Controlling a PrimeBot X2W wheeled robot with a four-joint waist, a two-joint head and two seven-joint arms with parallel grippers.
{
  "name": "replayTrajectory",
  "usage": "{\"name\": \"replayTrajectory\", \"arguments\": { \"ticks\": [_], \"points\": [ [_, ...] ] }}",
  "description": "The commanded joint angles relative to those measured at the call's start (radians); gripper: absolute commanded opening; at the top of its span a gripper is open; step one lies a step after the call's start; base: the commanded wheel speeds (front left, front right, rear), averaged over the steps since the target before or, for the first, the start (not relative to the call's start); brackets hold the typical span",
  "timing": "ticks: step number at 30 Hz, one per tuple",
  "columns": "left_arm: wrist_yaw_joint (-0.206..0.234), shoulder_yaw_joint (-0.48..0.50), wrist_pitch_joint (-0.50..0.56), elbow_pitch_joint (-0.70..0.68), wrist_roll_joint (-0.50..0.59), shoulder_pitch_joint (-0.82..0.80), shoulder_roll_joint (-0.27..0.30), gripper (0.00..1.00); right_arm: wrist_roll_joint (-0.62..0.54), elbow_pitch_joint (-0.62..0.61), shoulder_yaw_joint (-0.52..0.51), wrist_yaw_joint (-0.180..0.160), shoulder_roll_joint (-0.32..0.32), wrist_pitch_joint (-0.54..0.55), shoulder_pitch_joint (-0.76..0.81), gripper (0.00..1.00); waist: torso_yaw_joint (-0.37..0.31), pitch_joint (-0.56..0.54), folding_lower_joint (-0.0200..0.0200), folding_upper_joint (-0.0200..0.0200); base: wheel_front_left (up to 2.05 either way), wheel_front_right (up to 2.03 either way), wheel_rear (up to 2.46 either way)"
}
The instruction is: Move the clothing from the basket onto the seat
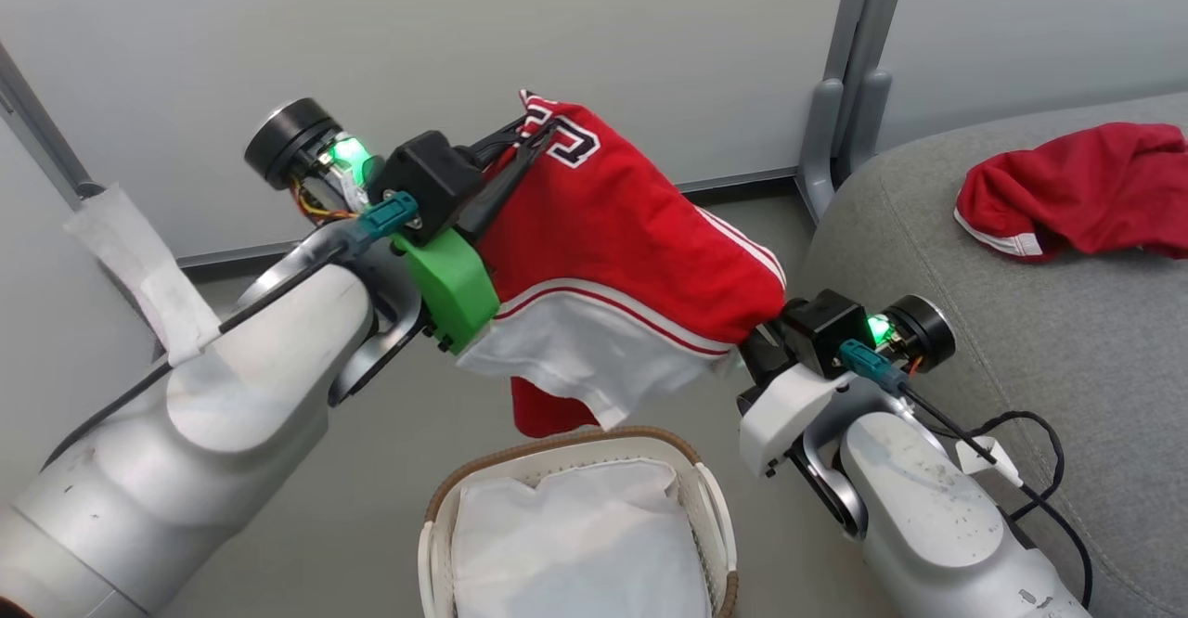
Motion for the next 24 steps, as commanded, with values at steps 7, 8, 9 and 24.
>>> {"name": "replayTrajectory", "arguments": {
  "ticks": [7,8,9,24],
  "points": [
    [0.020,0.018,-0.030,0.077,-0.047,0.075,0.024,0.00,0.021,-0.084,-0.014,-0.001,-0.016,-0.002,0.036,0.00,-0.024,0.003,0.0001,0.0000,0.00,0.00,0.00],
    [0.022,0.019,-0.035,0.083,-0.052,0.082,0.024,0.19,0.024,-0.091,-0.016,-0.001,-0.018,-0.002,0.036,0.00,-0.025,0.003,0.0001,0.0000,0.00,0.00,0.00],
    [0.022,0.020,-0.040,0.093,-0.059,0.092,0.024,0.53,0.025,-0.101,-0.020,-0.001,-0.019,-0.002,0.038,0.00,-0.028,0.004,0.0001,0.0000,0.00,0.00,0.00],
    [0.045,0.038,-0.102,0.117,-0.120,0.226,-0.019,1.00,0.004,-0.191,-0.116,-0.001,-0.043,-0.002,0.057,0.00,-0.061,0.018,0.0001,0.0000,0.00,0.00,0.00]
  ]
}}
